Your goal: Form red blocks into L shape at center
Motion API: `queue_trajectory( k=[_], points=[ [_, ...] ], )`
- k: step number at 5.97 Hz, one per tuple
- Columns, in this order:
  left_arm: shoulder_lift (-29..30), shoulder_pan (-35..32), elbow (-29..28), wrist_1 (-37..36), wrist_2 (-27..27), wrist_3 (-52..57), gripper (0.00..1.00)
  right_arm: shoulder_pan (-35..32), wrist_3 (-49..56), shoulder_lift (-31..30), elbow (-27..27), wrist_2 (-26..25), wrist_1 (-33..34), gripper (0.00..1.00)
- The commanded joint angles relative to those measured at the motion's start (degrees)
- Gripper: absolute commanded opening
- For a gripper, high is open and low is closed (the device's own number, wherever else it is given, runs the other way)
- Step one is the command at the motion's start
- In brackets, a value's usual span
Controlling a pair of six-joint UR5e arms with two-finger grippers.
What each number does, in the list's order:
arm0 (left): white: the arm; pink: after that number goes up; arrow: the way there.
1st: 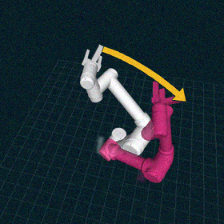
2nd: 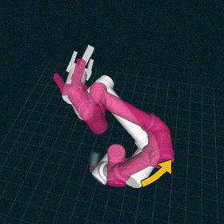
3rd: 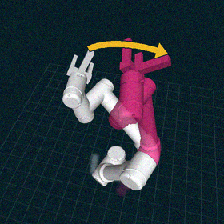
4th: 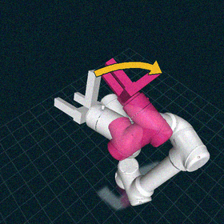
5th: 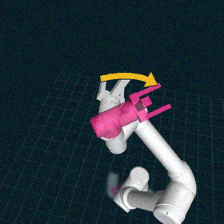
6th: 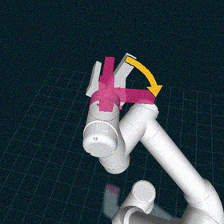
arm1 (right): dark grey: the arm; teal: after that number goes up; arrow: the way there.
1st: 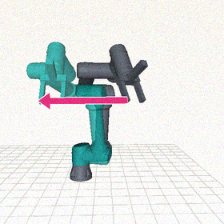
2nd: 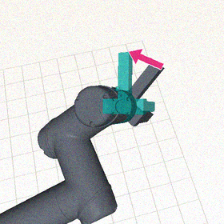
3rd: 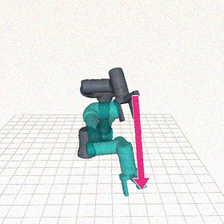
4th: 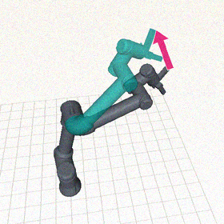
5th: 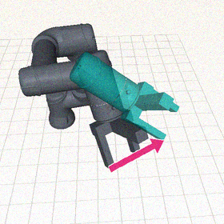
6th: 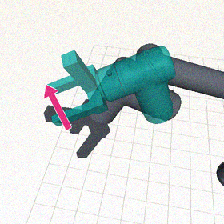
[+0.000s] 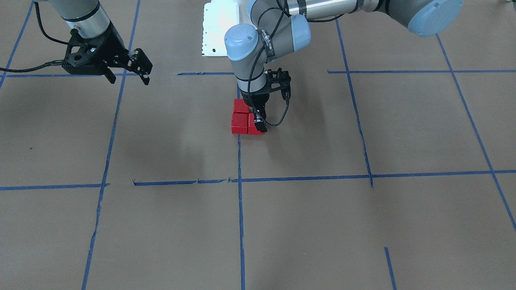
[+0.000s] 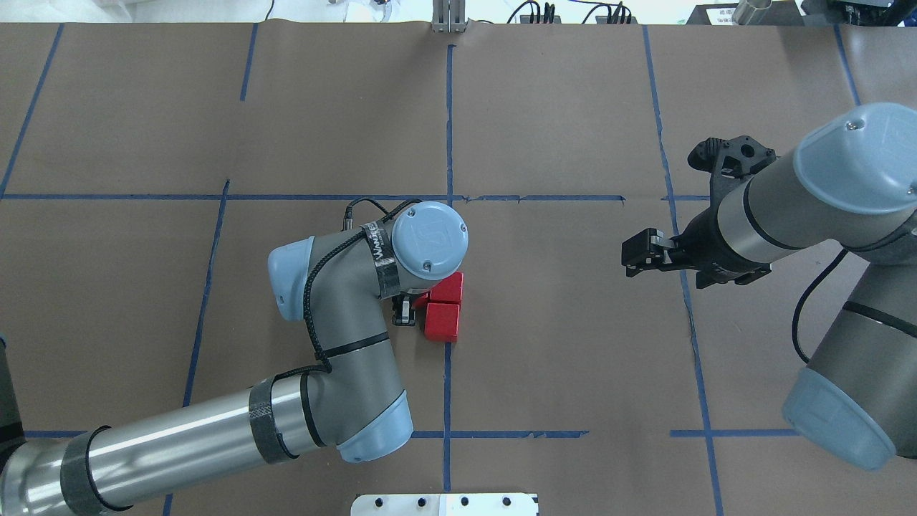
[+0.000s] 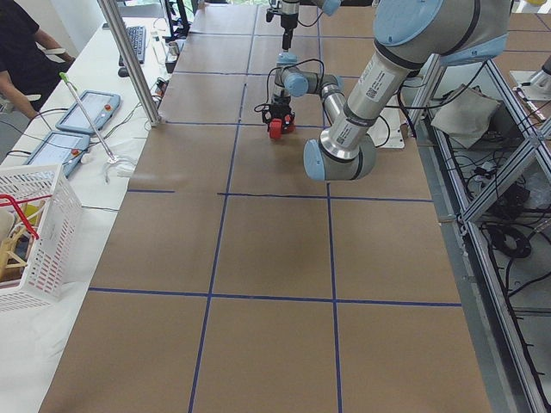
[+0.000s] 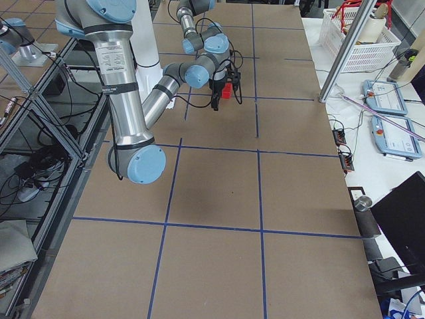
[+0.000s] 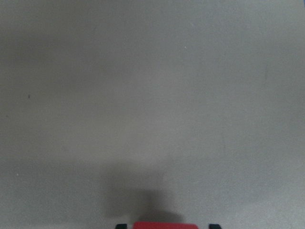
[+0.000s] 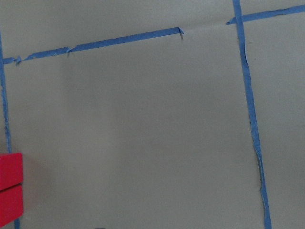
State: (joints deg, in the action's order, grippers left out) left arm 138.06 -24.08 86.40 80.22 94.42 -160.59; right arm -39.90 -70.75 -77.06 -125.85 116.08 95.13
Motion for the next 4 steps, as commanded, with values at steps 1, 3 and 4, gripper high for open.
queue_trajectory(
  k=[1,3,4],
  points=[
    [-0.2,0.0,0.0,-0.1,0.0,0.4,1.0,0.0,0.0,0.0,0.1,0.0,0.1,1.0],
    [-0.2,-0.2,1.0,-0.4,0.1,3.7,1.0,0.0,0.0,0.1,0.2,0.0,0.0,1.0],
    [-2.0,-0.5,6.7,-2.3,1.5,11.1,1.0,0.0,0.0,0.0,0.0,0.2,0.1,1.0]
  ],
)
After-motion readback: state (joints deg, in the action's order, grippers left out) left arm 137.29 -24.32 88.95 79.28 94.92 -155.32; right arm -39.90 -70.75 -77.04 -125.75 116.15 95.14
